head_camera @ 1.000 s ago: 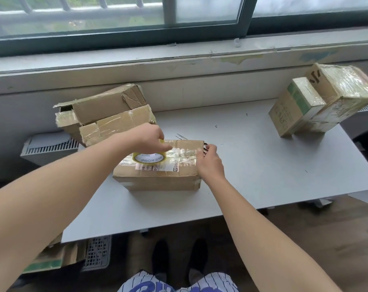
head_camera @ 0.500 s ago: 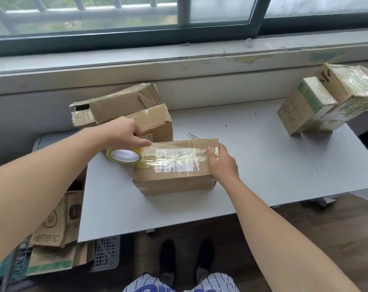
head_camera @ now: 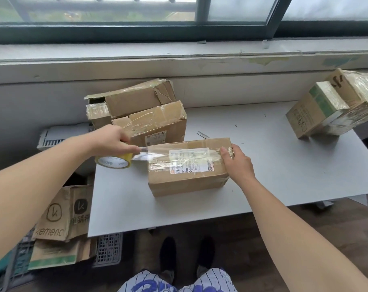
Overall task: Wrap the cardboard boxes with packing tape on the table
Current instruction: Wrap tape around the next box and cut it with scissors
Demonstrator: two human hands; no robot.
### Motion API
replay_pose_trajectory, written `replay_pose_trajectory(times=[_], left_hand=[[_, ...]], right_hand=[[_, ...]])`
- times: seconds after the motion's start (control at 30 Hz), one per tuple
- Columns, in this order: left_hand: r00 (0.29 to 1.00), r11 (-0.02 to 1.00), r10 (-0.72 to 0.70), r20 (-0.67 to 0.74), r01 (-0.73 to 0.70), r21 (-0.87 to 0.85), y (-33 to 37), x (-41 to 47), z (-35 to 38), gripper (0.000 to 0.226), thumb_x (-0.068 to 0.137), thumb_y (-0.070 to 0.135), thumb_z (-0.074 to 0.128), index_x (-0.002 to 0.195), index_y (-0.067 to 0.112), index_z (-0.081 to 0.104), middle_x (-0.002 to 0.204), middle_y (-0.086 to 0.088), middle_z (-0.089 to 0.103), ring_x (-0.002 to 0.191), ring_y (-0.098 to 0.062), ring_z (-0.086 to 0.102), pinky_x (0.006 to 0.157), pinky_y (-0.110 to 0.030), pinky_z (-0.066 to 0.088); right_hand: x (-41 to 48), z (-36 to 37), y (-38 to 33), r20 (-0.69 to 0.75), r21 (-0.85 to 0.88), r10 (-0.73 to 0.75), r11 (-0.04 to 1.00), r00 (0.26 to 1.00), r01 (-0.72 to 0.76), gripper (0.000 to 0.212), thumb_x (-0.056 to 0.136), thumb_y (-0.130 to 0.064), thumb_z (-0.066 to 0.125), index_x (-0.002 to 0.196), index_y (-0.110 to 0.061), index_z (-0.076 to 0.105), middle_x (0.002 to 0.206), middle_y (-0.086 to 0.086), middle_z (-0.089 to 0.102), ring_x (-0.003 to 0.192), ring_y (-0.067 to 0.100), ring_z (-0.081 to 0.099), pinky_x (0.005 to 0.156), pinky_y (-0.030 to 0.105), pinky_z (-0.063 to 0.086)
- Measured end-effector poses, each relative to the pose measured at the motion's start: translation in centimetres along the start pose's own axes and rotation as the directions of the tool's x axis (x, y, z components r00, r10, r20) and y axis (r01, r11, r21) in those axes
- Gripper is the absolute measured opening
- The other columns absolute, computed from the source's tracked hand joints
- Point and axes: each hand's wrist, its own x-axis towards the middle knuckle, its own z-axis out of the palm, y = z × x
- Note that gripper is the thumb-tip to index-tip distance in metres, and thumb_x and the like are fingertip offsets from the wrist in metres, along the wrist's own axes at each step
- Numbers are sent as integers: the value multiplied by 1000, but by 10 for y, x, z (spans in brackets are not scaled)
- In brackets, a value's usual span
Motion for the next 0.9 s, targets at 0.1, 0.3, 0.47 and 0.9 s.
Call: replay_pose_trajectory(times=[0.1, 0.3, 0.47, 0.9], left_hand=[[999, 998, -40, -5, 40, -45, -8, -2, 25, 65, 85, 66, 69, 53, 15, 45, 53, 2, 41, 53, -18, 40, 54, -31, 32], [997, 991, -49, -56, 42, -131, -20, -3, 57, 64, 88, 62, 68, 58, 9, 49, 55, -3, 43, 55, -19, 42, 55, -33, 30], [996, 983, -62, -62, 50, -179, -20, 3, 76, 60, 92, 55, 66, 57, 11, 45, 54, -3, 43, 57, -19, 43, 55, -34, 31], [993, 916, -61, -100, 16, -400, 11, 9, 137, 54, 100, 45, 61, 62, 13, 42, 58, -3, 45, 60, -21, 43, 56, -34, 31]], right_hand=[[1, 1, -2, 2, 1, 15, 1000, 1000, -15, 51, 101, -60, 42, 141, -31, 51, 120, 1, 66, 113, 29, 60, 97, 45, 51], [1, 0, -3, 11, -20, 23, 1000, 1000, -23, 48, 102, -60, 42, 139, -30, 53, 110, -4, 61, 111, 28, 60, 94, 43, 51], [1, 1, -3, -20, -41, 16, 999, 1000, -17, 47, 102, -60, 41, 135, -29, 54, 114, 0, 67, 108, 28, 63, 93, 45, 53], [0, 8, -27, -64, -654, -205, 748, 977, 114, 62, 110, -40, 25, 161, -7, 14, 169, 16, 12, 156, 32, 11, 125, 53, 10]])
